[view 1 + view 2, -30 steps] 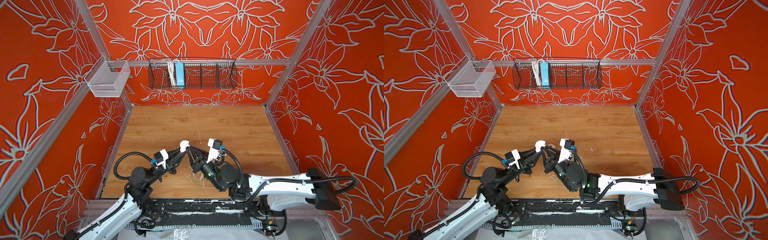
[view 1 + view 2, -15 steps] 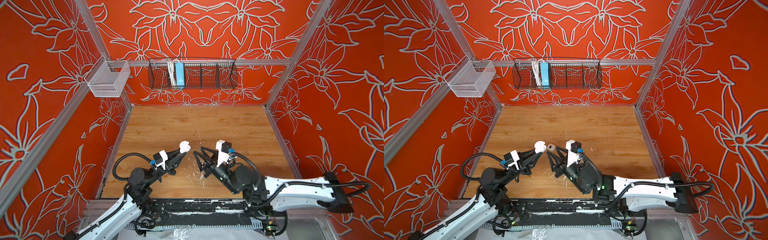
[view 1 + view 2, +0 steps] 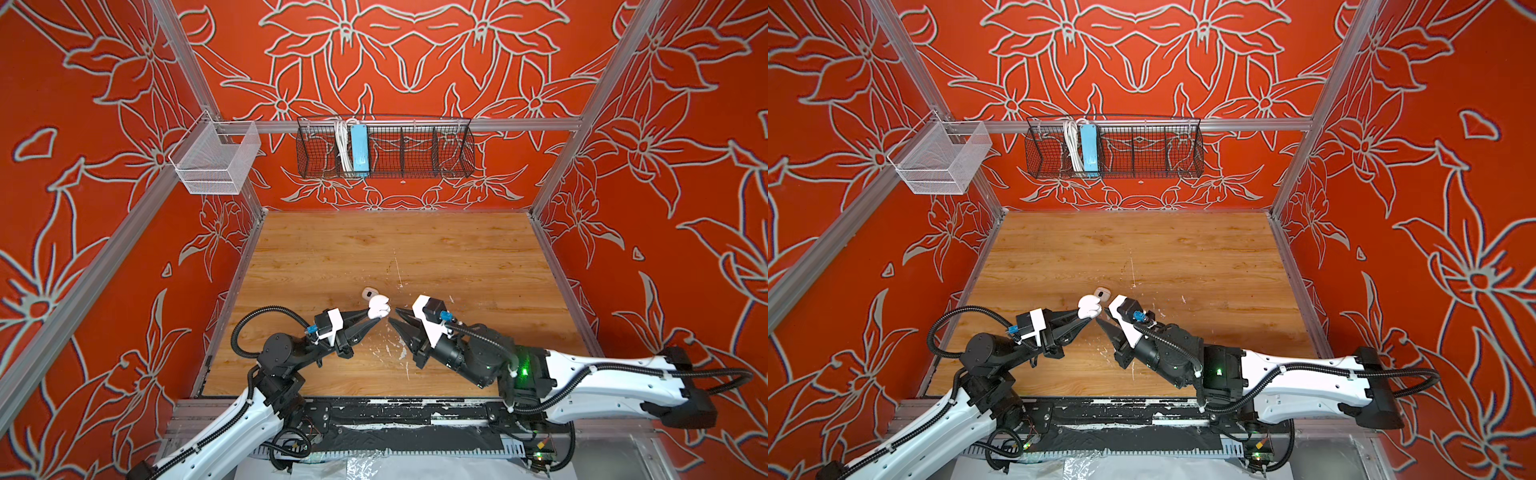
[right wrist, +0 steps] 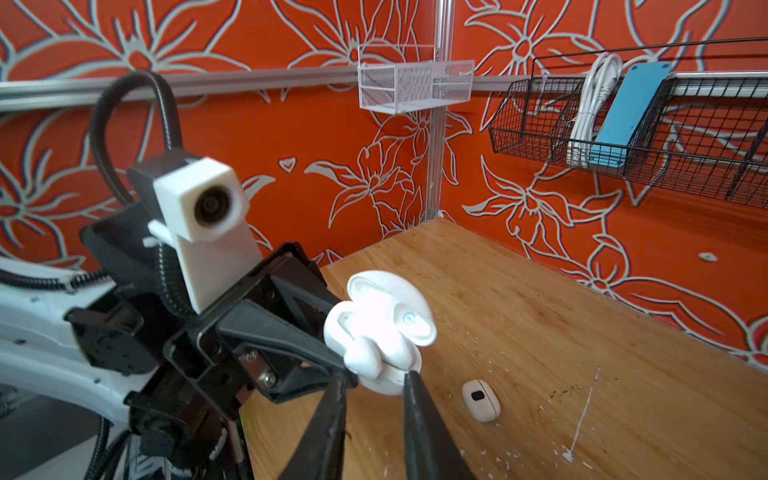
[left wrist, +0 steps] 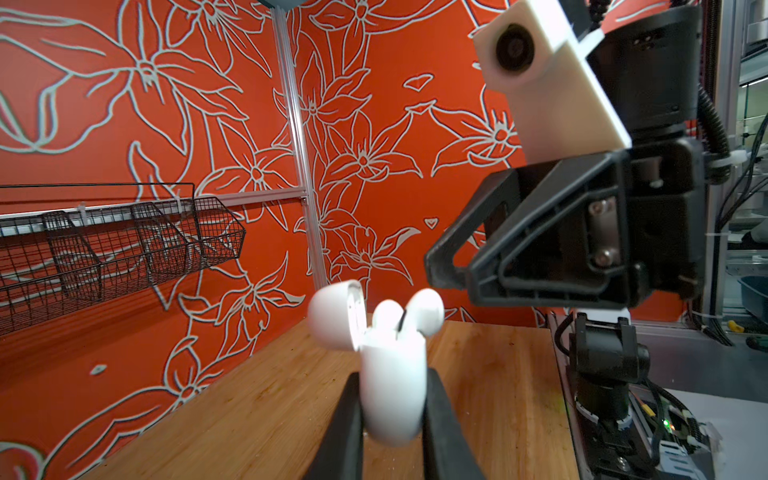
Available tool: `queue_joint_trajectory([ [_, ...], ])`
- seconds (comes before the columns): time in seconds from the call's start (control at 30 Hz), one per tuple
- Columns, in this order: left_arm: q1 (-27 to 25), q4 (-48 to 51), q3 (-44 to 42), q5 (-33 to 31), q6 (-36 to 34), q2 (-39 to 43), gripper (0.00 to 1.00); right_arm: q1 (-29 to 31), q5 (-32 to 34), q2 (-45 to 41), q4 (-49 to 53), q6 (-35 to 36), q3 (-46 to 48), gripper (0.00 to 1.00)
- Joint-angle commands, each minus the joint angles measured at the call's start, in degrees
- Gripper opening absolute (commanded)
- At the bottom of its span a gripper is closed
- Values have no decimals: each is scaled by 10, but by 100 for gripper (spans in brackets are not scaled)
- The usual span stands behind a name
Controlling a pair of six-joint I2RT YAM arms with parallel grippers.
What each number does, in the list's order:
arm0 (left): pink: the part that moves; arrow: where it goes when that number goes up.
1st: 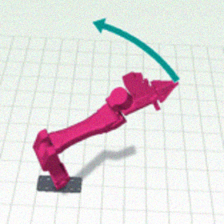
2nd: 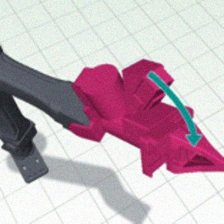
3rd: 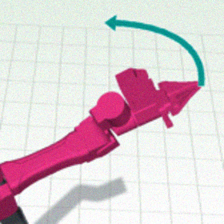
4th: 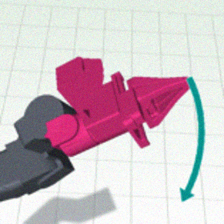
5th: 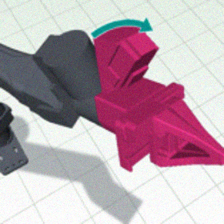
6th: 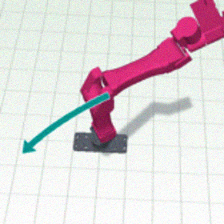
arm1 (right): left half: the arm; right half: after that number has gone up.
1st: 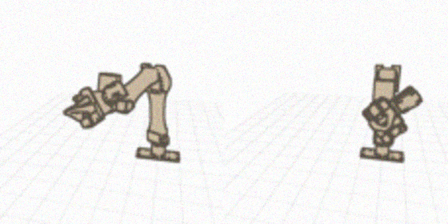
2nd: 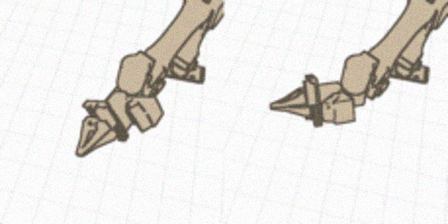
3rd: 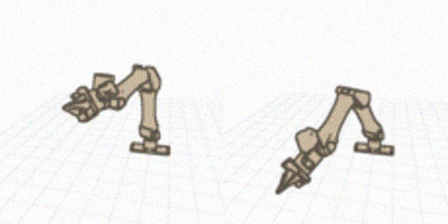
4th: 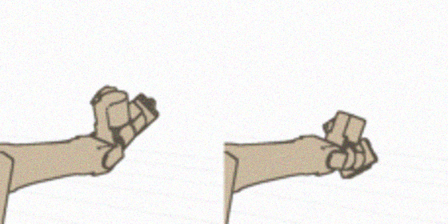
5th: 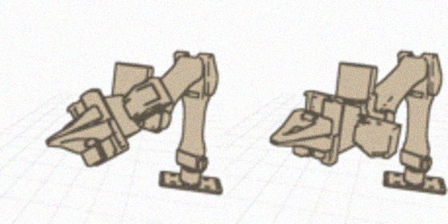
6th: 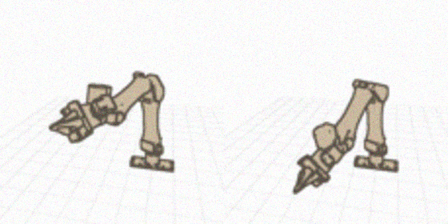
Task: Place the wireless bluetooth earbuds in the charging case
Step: 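Lower the held earbud into the empty slot of the round case, then press the earbud down into the case with the right gripper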
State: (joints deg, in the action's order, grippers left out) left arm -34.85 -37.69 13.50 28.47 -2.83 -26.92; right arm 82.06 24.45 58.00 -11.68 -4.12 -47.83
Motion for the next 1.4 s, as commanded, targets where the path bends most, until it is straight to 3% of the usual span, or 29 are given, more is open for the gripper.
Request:
queue_joint_trajectory([
  [0.0,-2,0,20,26,-11,1,0,-2,-9,13,42,39,-29,26],
  [0.1,-2,4,20,33,-14,0,0,-3,-7,24,58,41,-40,27],
  [0.17,-3,6,20,36,-16,0,0,-3,3,28,60,38,-43,39],
  [0.37,-2,10,20,41,-24,2,0,-6,29,16,59,25,-36,40],
  [0.6,-3,5,21,45,-24,-6,0,-9,-12,16,58,25,-38,41],
  [0.73,-3,4,22,33,-24,-12,0,-8,-73,20,42,33,-40,38],
  [0.93,-5,9,20,-6,-23,-11,0,-8,-68,26,32,28,-39,27],
  [1.1,-4,9,19,-19,-23,-17,0,-7,-77,27,28,24,-39,26],
  [1.17,-4,9,20,-24,-22,-20,0,-8,-82,29,29,24,-41,28],
  [1.27,-4,9,20,-29,-22,-22,0,-8,-83,30,30,25,-41,43],
  [1.37,-4,9,21,-31,-22,-24,0,-8,-82,24,28,28,-39,43],
])
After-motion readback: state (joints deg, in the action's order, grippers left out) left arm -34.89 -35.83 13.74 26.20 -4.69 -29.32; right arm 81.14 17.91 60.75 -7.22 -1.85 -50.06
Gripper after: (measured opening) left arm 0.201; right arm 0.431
